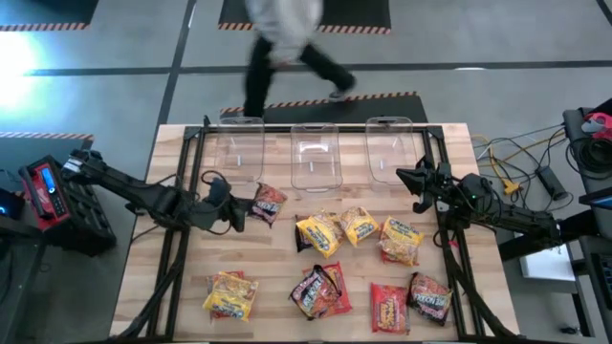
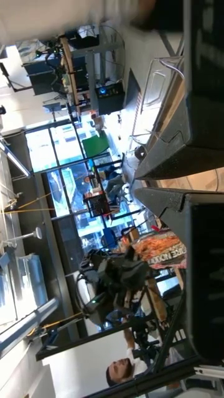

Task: Sort Maruchan noodles
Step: Put the black noodle pack into the middle transparent bin, then put the yellow noodle pack into the left transparent bin

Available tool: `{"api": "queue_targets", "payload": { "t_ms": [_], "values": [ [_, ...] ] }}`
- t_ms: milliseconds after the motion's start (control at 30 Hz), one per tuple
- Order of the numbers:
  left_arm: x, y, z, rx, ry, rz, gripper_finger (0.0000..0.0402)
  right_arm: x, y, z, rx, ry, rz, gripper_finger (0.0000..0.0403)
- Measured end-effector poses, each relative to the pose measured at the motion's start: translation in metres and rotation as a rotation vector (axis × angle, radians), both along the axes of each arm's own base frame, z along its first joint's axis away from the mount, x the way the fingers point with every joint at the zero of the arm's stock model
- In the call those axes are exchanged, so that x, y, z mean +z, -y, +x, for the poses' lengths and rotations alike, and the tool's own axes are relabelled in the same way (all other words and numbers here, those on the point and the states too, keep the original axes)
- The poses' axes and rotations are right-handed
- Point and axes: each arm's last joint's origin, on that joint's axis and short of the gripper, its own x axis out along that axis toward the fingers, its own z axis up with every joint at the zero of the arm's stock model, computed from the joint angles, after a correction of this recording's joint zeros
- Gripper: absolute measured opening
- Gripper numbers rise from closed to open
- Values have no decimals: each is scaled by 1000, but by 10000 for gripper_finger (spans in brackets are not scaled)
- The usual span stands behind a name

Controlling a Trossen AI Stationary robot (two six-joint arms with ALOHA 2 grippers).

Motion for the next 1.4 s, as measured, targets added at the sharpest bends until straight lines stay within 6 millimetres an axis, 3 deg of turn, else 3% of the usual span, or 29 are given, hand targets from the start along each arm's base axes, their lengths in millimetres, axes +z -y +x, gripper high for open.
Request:
{"api": "queue_targets", "payload": {
  "t_ms": [233,533,800,1067,1200,1400],
  "values": [
    [16,-3,-6,33,-87,71,1,0,0,0,0,0,0,22],
    [13,-4,-7,26,-118,77,0,0,0,0,0,0,0,22],
    [-12,-5,-23,69,-291,10,0,0,0,0,0,0,0,22],
    [-45,-7,-33,207,-284,-114,0,-2,0,0,0,-20,5,22],
    [-49,-7,-32,262,-237,-175,0,-2,0,1,-27,-59,-102,22],
    [-47,-2,-29,153,-284,-222,0,-2,0,1,-58,-98,-226,22]
  ]
}}
